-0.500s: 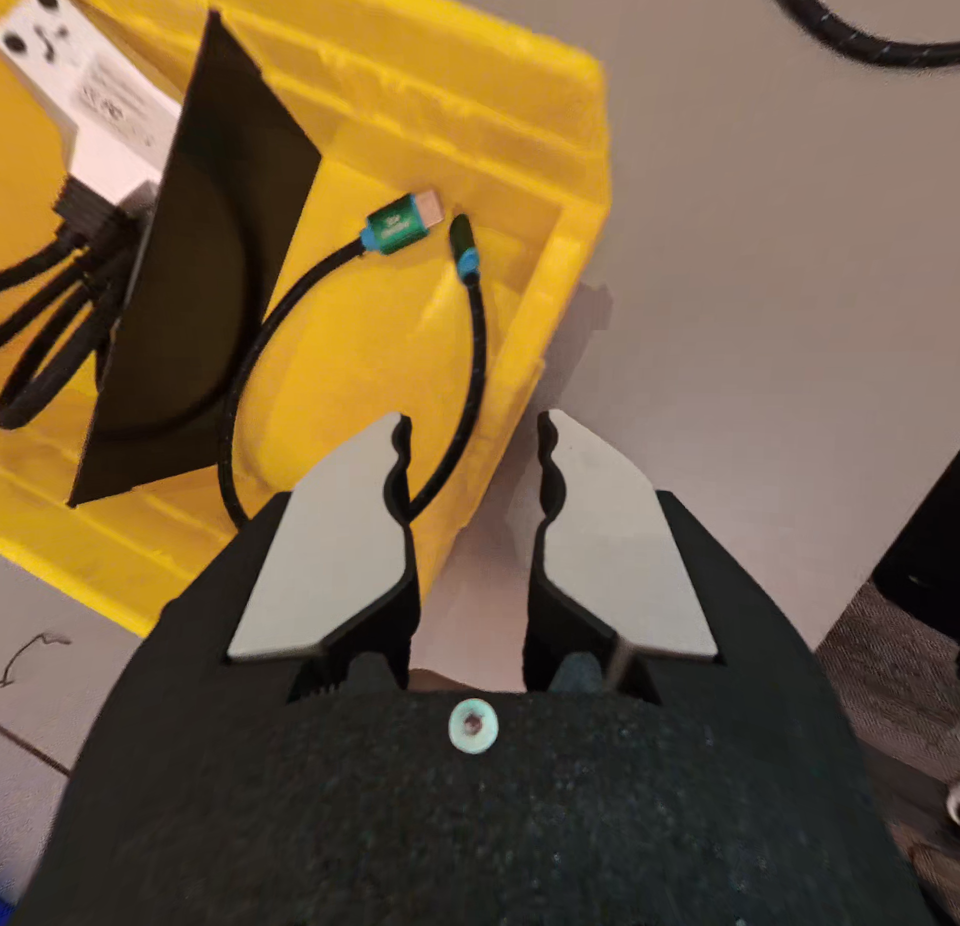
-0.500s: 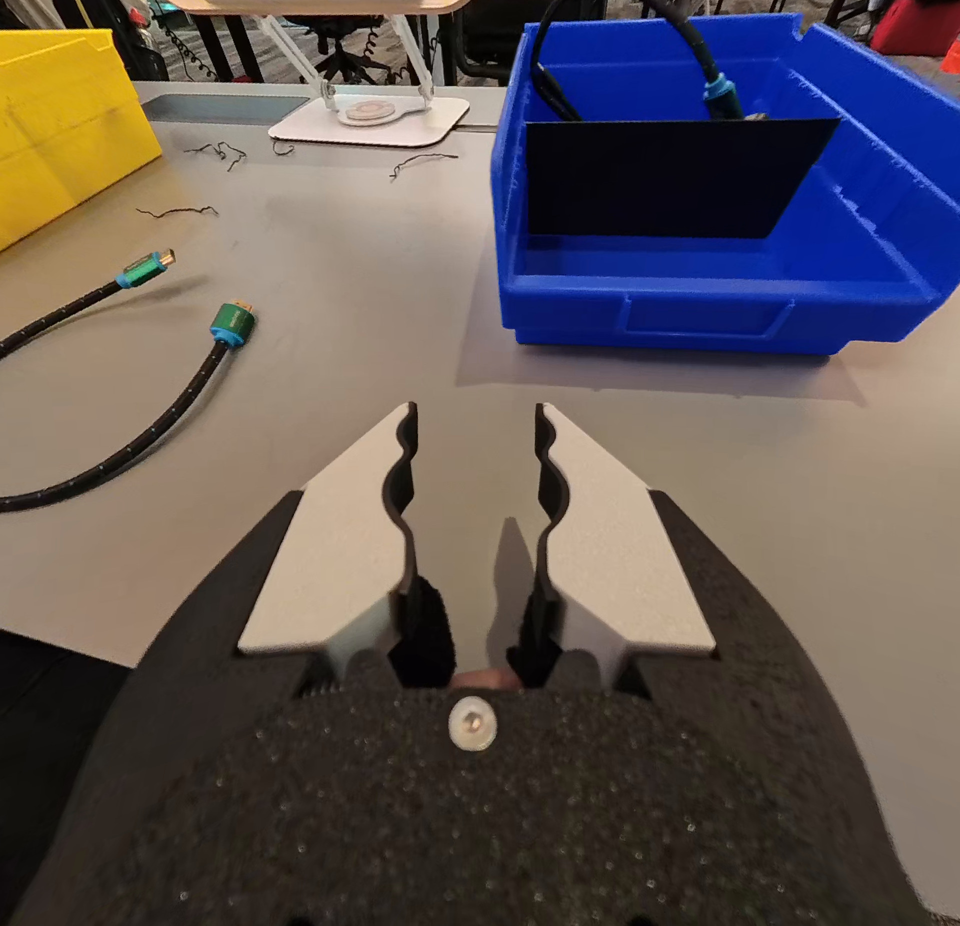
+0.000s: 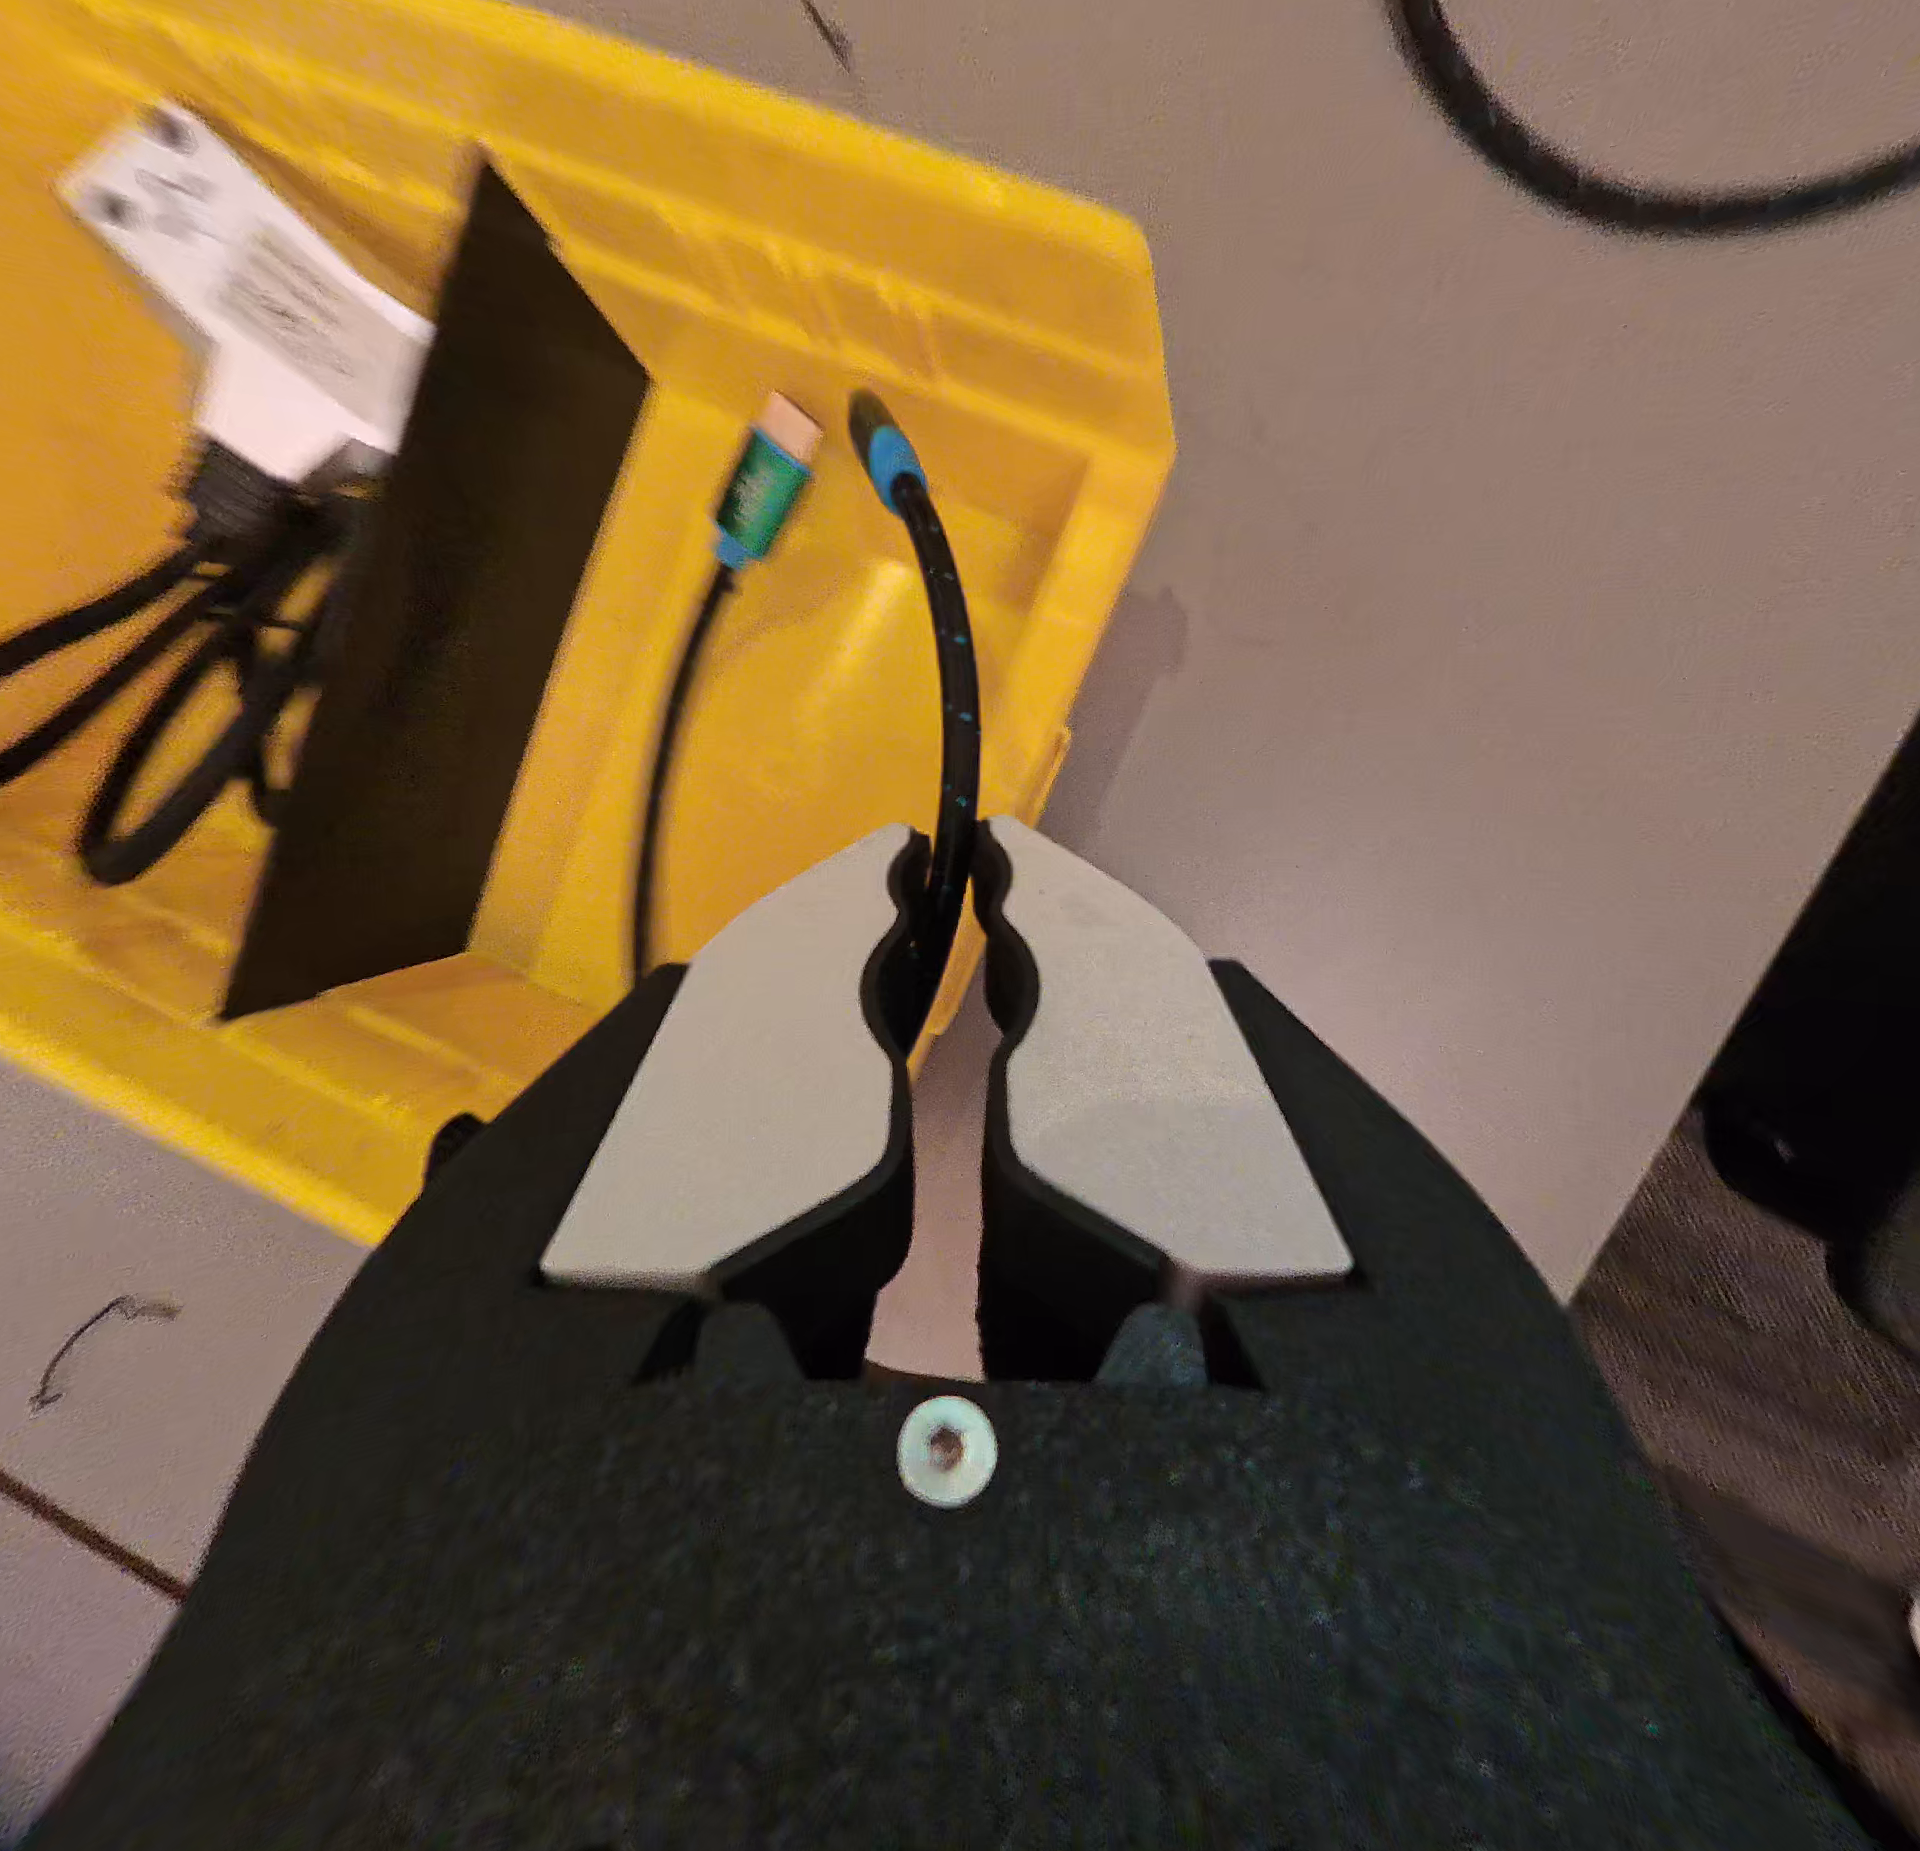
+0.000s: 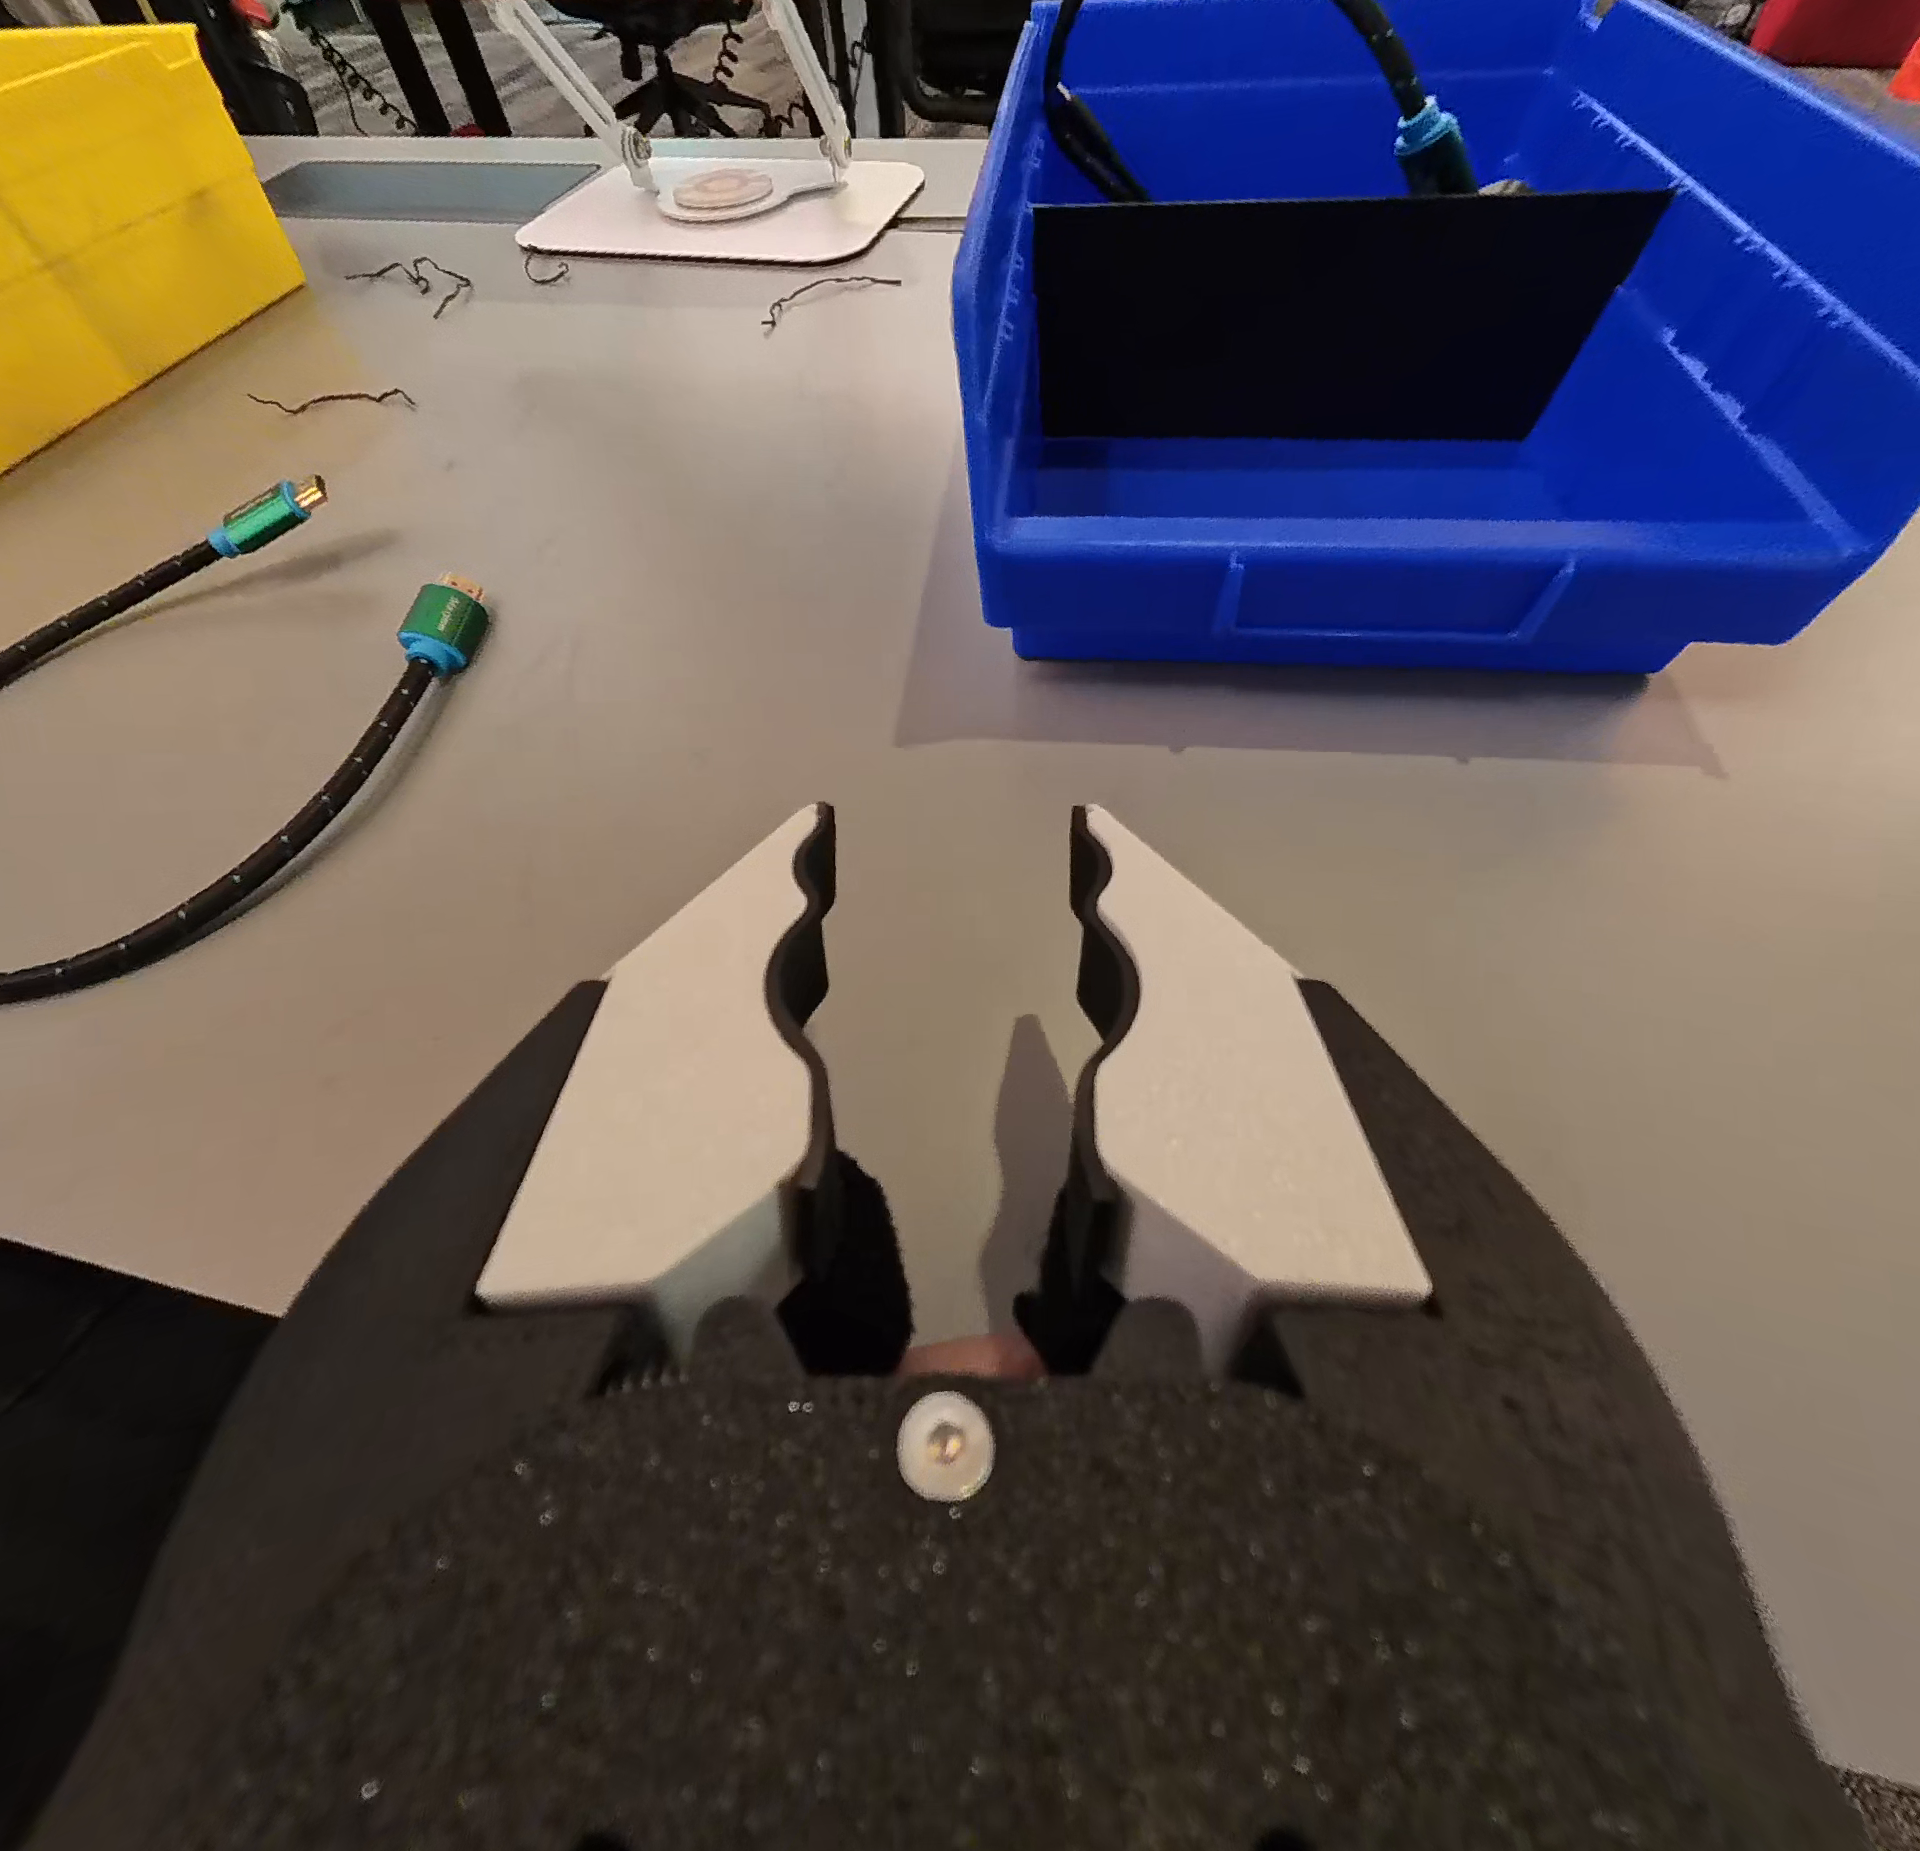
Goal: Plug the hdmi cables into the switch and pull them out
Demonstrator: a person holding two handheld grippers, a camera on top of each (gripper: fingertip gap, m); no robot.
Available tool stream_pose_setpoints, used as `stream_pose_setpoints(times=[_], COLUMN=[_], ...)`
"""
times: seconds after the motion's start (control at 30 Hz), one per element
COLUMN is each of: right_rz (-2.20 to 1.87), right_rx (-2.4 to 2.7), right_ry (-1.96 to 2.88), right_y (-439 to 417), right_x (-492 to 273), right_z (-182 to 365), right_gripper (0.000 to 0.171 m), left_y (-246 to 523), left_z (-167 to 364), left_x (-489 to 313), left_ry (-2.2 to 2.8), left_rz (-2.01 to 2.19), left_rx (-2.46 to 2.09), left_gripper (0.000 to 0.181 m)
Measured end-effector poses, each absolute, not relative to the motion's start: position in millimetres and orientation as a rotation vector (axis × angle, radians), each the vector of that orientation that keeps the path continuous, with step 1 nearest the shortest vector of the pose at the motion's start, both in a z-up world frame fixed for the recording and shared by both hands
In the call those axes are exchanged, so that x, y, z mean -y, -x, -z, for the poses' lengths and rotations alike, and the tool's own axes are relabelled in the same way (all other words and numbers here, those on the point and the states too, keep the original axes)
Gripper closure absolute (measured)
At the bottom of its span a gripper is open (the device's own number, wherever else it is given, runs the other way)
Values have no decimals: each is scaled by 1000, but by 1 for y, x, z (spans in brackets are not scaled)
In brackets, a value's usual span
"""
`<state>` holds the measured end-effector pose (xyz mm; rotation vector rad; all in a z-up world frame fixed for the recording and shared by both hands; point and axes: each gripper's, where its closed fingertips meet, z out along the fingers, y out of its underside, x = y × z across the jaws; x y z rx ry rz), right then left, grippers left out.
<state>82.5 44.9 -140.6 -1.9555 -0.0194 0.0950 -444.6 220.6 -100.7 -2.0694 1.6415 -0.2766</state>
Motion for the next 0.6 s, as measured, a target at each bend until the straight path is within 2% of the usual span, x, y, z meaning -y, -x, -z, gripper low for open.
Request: stream_pose_setpoints(times=[0.1, 0.27, 0.33, 0.47, 0.6], right_rz=[-105, -110, -110, -108, -117], right_rx=[24, 35, 36, 34, 38], right_ry=[1954, 1952, 1953, 1949, 1942], right_y=[-81, -78, -78, -79, -78], right_x=[-45, -45, -45, -44, -43], right_z=[140, 139, 139, 138, 137], right_gripper=[127, 127, 127, 127, 127], left_y=[444, 443, 409, 307, 197], left_z=[56, -58, -68, -18, 111], left_x=[-232, -219, -186, -129, -69], left_ry=[1998, 1800, 1753, 1784, 2118], left_rz=[206, 15, 61, 162, 627], left_rx=[-1407, -764, -728, -816, -882], left_gripper=[176, 175, 176, 175, 175])
